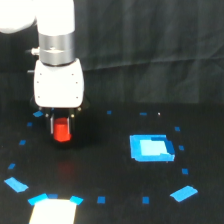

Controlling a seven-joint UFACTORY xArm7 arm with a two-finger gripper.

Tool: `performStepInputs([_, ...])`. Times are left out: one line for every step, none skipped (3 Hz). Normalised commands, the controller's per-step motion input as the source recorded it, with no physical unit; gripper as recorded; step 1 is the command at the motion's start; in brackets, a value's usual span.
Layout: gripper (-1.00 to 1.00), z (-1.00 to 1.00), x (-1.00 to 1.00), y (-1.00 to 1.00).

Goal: Pick up the red object from the table

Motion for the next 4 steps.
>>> performStepInputs([-1.0, 1.0, 0.04, 0.56])
performStepInputs([-0.73, 1.0, -0.01, 0.41])
performStepInputs([-0.37, 1.0, 0.06, -1.0])
performStepInputs([-0.57, 1.0, 0.02, 0.14])
